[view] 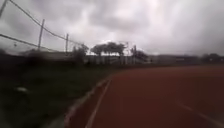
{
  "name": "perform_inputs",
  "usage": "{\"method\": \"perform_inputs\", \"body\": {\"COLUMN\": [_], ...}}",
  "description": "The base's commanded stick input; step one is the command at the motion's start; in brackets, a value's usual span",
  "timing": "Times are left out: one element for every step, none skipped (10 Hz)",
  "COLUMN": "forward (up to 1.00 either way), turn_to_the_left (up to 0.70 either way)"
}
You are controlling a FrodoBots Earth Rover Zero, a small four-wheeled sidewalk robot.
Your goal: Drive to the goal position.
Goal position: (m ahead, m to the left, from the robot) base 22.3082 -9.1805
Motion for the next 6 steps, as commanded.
{"method": "perform_inputs", "body": {"forward": [0.7, 0.7, 0.7, 0.7, 0.7, 0.7], "turn_to_the_left": [-0.26, -0.26, -0.26, -0.26, -0.12, 0.0]}}
